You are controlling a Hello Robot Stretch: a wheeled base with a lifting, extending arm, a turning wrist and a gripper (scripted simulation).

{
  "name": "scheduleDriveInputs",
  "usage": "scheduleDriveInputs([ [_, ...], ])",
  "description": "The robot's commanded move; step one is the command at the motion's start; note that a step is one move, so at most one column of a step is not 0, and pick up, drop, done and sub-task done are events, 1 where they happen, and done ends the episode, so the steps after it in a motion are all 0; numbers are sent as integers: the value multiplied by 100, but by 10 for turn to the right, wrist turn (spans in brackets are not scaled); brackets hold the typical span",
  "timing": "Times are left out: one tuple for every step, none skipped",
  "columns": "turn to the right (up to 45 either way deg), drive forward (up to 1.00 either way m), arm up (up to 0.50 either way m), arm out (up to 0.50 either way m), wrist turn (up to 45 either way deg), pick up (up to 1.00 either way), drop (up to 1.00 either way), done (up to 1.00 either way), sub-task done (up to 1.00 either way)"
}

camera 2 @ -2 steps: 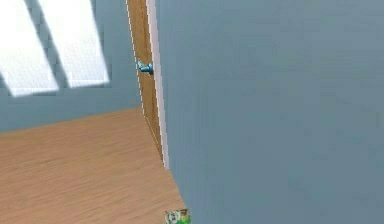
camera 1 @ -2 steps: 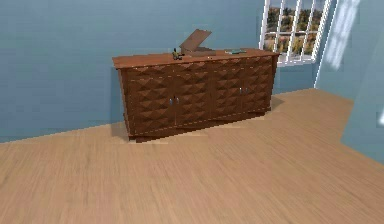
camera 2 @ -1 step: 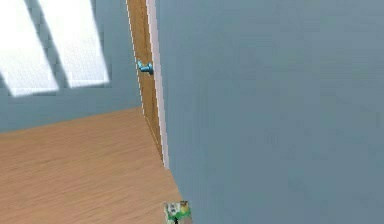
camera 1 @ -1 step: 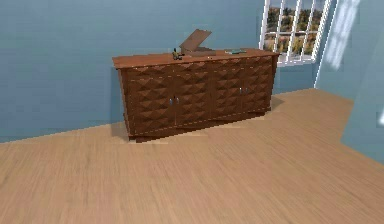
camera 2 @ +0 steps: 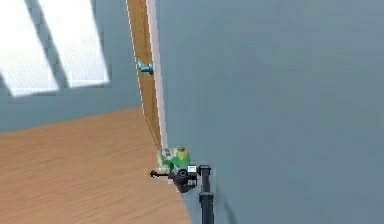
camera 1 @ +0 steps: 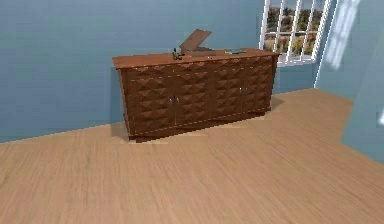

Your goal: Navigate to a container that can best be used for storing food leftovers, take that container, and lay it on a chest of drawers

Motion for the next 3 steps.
scheduleDriveInputs([
  [0,0,44,0,0,0,0,0,0],
  [0,0,0,0,-450,0,0,0,0],
  [0,0,0,0,-450,0,0,0,0],
])
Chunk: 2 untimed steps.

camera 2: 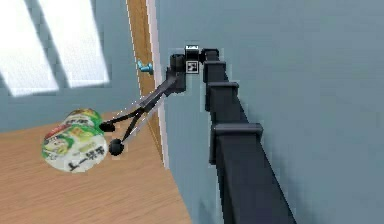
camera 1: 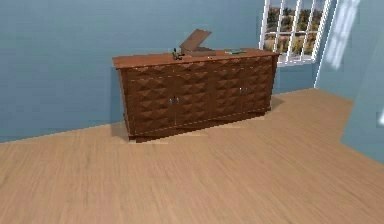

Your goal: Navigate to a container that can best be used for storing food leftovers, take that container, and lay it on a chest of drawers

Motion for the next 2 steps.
scheduleDriveInputs([
  [0,0,0,0,-60,0,0,0,0],
  [0,0,0,-40,0,0,0,0,0],
])
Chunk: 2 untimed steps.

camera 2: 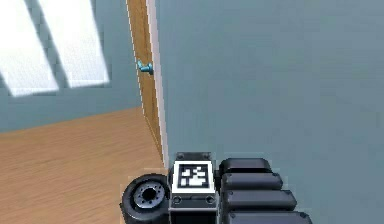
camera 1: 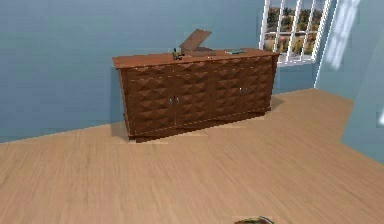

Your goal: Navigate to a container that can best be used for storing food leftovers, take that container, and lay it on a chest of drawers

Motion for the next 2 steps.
scheduleDriveInputs([
  [-210,0,0,0,0,0,0,0,0],
  [0,20,0,0,0,0,0,0,0],
])
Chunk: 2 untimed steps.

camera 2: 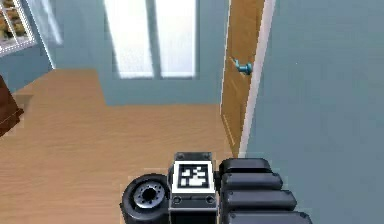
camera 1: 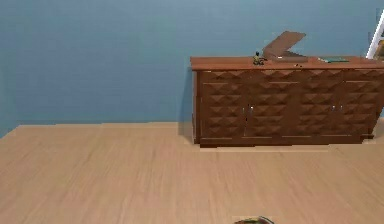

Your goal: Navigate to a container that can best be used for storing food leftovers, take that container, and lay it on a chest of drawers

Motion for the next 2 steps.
scheduleDriveInputs([
  [360,0,0,0,0,0,0,0,0],
  [0,100,0,0,0,0,0,0,0],
])
